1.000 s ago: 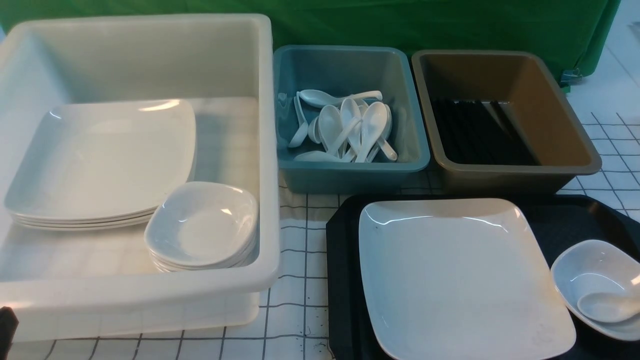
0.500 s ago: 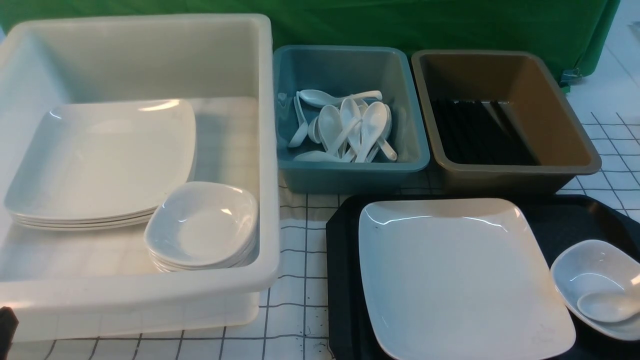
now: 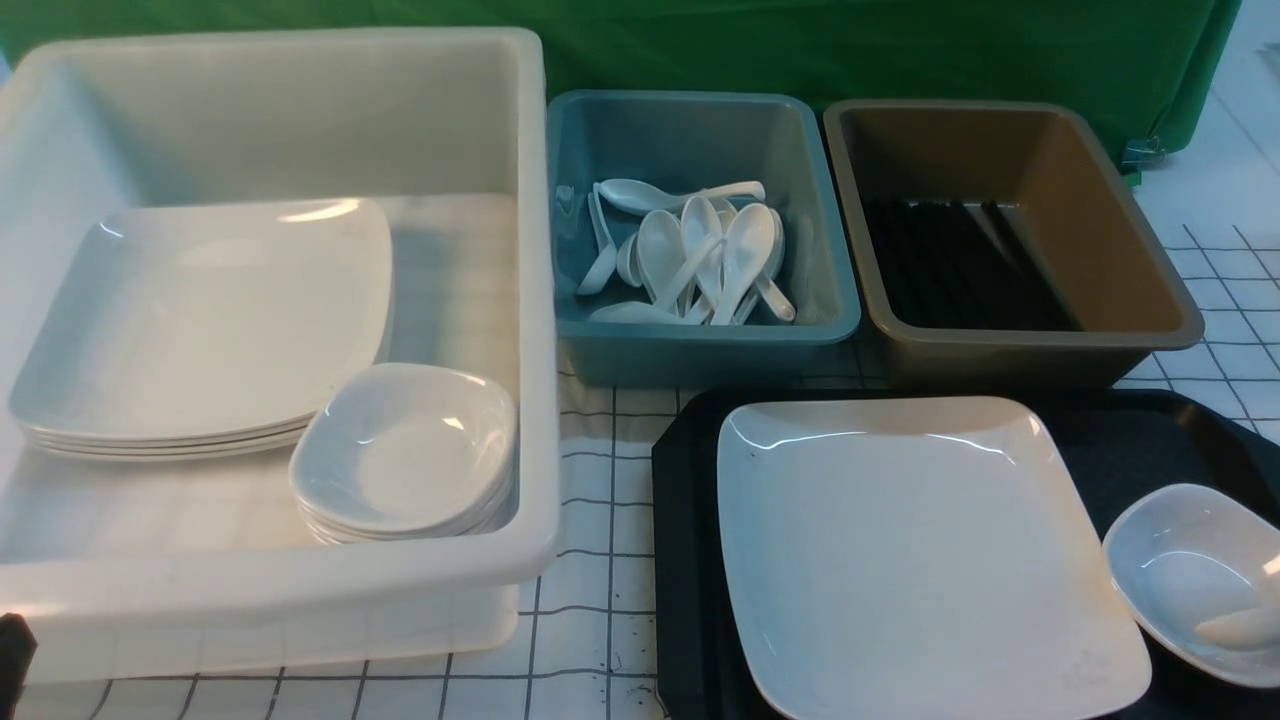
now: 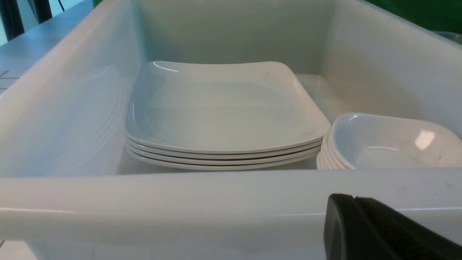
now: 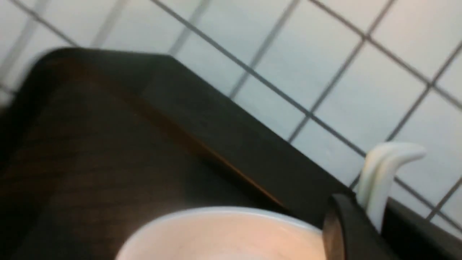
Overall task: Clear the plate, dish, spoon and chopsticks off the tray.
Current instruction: Use the right arm to grab a soup spoon from the plate, then use the right arm to put the soup spoon into the small storage box in the middle
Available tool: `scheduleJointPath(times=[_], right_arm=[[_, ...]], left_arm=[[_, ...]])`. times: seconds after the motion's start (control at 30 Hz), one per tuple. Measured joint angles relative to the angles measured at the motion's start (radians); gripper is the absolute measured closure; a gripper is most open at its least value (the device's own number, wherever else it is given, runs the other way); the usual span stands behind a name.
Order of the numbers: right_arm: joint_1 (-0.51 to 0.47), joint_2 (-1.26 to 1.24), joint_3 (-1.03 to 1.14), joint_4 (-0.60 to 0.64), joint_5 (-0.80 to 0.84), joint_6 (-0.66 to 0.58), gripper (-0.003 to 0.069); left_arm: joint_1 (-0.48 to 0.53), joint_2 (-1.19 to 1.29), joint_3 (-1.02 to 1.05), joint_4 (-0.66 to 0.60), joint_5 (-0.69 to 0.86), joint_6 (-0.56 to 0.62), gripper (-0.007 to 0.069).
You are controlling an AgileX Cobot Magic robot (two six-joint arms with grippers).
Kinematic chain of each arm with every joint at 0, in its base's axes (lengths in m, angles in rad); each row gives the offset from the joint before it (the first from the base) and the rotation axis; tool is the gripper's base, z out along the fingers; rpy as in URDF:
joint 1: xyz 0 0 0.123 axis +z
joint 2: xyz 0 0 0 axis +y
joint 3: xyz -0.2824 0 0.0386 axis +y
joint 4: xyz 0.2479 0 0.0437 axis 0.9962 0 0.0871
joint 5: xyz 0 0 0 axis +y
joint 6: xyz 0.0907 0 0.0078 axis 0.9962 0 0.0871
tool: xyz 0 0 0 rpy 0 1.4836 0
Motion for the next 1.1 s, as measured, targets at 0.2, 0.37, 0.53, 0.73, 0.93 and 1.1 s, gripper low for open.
scheduleJointPath(times=[0.2, 0.37, 0.53, 0.73, 0.93, 1.1], right_arm=[[0.021, -0.187, -0.049, 0.133, -0.098, -0.221, 0.0603], [0.187, -0.204, -0.233, 0.356, -0.197, -0.568, 0.0603], [0.4, -0.031, -0.443, 0.412, -0.298, -0.714, 0.0599], [0.548, 0.297, -0.677, 0.417, -0.459, -0.758, 0.0549], [0.615, 0.547, -0.855, 0.419, -0.533, -0.759, 0.0407], [0.64, 0.653, -0.917, 0.419, -0.519, -0.761, 0.0307]], left_arm=[[0.0, 0.0, 0.0, 0.0, 0.0, 0.0, 0.0603], [0.0, 0.0, 0.0, 0.0, 0.001, 0.0, 0.0603], [0.0, 0.0, 0.0, 0.0, 0.001, 0.0, 0.0603], [0.0, 0.0, 0.0, 0.0, 0.001, 0.0, 0.0603], [0.0, 0.0, 0.0, 0.0, 0.001, 0.0, 0.0603], [0.0, 0.0, 0.0, 0.0, 0.001, 0.0, 0.0603]])
